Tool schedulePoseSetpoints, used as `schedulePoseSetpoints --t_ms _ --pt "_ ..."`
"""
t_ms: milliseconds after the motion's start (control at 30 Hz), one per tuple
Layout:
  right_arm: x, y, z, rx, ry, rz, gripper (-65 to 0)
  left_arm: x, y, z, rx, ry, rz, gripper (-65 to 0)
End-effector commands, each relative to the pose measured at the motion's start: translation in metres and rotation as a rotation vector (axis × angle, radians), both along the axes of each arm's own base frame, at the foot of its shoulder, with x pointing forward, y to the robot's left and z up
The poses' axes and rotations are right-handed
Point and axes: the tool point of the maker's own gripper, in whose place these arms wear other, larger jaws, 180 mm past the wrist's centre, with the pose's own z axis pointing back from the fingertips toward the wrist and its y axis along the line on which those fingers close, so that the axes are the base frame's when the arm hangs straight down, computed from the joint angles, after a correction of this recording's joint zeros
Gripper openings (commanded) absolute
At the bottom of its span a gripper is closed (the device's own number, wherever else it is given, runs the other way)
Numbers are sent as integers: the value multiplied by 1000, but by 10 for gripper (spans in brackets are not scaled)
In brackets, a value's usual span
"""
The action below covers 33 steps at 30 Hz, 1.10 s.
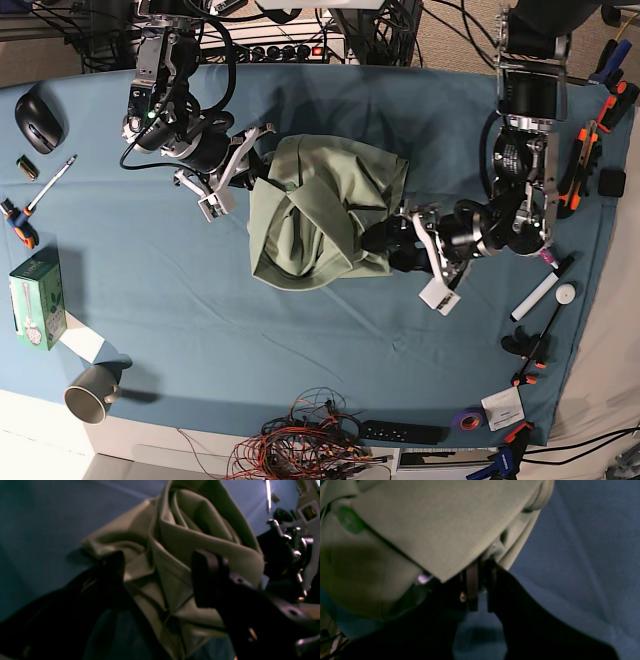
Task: Fold the T-shirt properly
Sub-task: 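Grasp the shirt's side with the left gripper and tuck it under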
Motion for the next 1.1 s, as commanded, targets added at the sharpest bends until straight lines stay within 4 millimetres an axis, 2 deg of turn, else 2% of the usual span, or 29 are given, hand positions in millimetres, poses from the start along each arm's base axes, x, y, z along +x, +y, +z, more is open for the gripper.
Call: schedulePoseSetpoints --t_ms 0,167,367,733,933,1067 --pt "1 -2 1 -15 -1 4 -650 11 -3 17 -40 -50 7 -231" --pt "1 -2 2 -15 -1 4 -650 9 -11 9 -69 -30 1 -231" --pt "1 -2 2 -15 -1 4 -650 12 -10 3 -93 -19 18 -231" --pt "1 -1 2 -11 -2 4 -650 34 -16 26 -109 -72 13 -232" --pt "1 -1 2 -12 -1 4 -650 39 -33 0 -165 55 19 -231" --pt "1 -1 2 -12 0 5 -650 40 -40 -8 -225 125 2 -231"
